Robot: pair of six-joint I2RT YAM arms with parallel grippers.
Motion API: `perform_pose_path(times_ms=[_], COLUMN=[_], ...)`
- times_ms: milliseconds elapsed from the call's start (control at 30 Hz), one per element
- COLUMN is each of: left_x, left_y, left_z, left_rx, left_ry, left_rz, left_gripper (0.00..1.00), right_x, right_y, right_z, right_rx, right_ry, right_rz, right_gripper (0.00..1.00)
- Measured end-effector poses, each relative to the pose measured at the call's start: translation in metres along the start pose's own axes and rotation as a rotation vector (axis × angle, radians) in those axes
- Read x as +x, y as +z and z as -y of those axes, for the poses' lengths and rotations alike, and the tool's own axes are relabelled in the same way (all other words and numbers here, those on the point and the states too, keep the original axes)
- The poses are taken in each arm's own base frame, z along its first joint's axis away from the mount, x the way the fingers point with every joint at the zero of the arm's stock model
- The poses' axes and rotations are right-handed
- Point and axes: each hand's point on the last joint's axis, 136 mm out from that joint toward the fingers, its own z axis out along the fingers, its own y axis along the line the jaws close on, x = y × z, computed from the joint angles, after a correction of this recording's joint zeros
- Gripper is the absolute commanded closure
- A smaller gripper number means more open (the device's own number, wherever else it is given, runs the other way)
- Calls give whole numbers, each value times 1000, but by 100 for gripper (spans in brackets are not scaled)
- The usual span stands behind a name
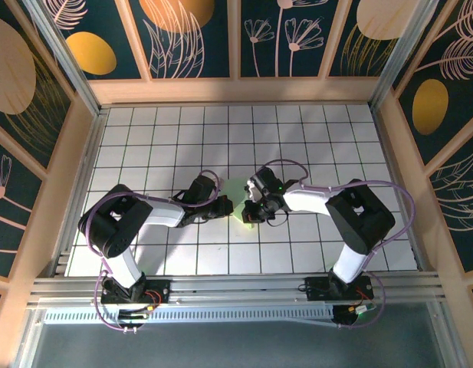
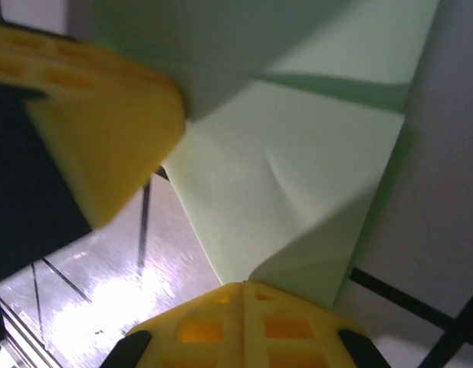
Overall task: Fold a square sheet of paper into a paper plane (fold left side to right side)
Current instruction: Third fold the triangle at the center of the table.
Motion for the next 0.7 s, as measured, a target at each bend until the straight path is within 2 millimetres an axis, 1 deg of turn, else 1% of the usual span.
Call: perform_pose_path(times_ms=[100, 467, 700], left_x=[0, 0, 0], left_y=[0, 1, 1], left_z=[0, -2, -2], left_rx=[-7, -32, -48], left_ry=[-1, -5, 0], left_rz=[-2, -10, -9], left_gripper=[100, 100, 100], right_x=[-7, -16, -16], right_y=[-4, -3, 9], right_z=[-7, -23, -19], right_rx=[-18, -74, -74], right_ry=[4, 37, 57], right_rz=[23, 57, 45], right_gripper=[100, 100, 100])
